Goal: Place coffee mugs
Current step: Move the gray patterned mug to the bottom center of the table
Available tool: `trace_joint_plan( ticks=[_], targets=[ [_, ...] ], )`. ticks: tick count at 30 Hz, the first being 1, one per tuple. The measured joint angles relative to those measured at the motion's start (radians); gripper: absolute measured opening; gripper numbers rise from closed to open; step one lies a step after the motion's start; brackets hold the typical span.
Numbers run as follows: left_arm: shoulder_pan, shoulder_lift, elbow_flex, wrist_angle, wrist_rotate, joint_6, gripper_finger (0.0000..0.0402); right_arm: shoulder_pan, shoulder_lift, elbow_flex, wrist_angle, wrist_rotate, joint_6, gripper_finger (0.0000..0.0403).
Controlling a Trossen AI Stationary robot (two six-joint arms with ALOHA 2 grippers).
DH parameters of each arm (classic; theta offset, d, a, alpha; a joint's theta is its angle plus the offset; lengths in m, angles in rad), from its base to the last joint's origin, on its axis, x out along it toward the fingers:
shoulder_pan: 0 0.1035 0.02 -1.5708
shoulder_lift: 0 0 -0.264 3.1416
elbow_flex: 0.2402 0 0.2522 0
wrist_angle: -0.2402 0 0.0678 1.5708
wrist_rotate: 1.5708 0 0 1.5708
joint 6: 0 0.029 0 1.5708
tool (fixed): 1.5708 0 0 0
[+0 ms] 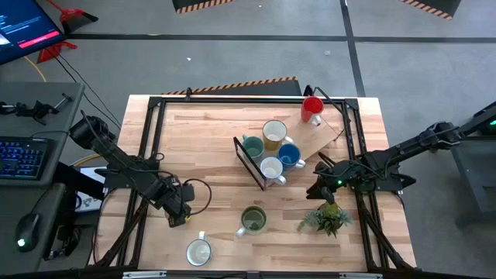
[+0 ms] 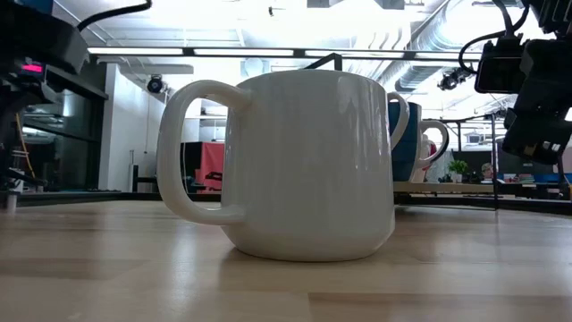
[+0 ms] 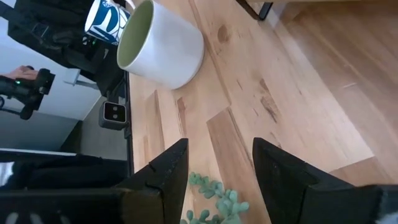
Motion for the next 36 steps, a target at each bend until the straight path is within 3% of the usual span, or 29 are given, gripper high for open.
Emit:
trace_joint_plan(
  ticks=[7,14,24,36],
  targets=[
    [0.03,0.0,0.001,0.008,0.054,0.086,0.0132,0.0,0.0,0.0,-0.001,-0.02,0.016,0.0161],
    [0.057,0.0,0.0,0.003,0.078,0.065,0.0017,0.0,0.0,0.0,-0.001,-0.02,0.013,0.0161],
    [0.13,-0.008,0.001,0.007,0.039,0.017,0.0008,0.0,0.0,0.0,-0.007,-0.02,0.012,0.0161],
    [0.318,-0.031,0.003,0.064,0.053,0.168,0.0008,0.0,0.0,0.0,-0.025,-0.013,0.009,0.0161]
  ],
)
